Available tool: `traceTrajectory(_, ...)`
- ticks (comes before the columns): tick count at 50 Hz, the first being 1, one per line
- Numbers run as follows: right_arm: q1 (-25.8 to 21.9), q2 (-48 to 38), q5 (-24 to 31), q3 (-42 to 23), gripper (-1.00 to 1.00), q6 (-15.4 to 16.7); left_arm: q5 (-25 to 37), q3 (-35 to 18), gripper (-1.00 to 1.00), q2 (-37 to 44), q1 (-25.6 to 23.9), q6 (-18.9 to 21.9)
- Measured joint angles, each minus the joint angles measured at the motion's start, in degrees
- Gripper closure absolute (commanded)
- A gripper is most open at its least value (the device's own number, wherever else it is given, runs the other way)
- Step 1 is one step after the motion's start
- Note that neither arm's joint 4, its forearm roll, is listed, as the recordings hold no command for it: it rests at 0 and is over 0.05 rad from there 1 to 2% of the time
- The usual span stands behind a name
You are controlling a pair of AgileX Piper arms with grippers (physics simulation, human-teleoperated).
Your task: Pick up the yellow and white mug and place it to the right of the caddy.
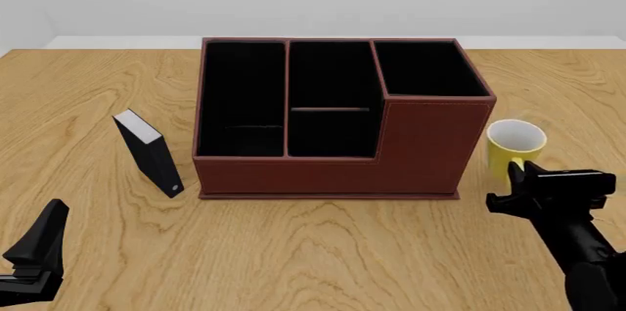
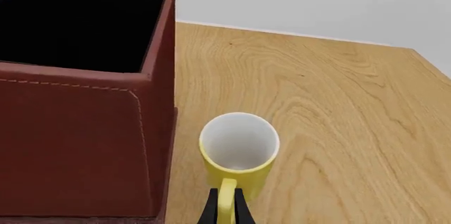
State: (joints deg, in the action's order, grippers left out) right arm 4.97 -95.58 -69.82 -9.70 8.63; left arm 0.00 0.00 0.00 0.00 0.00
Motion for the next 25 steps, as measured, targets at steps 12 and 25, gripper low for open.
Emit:
traceTrajectory(12, 0.3, -1.9, 0.0, -0.9, 1.00, 0.0, 0.0, 0.0, -1.00, 0.0, 0.0, 0.0)
traceTrajectory(25, 0.4, -4.1, 0.0, -2.1, 1.00, -0.1, 0.0, 0.0, -1.00, 0.0, 0.0, 0.0)
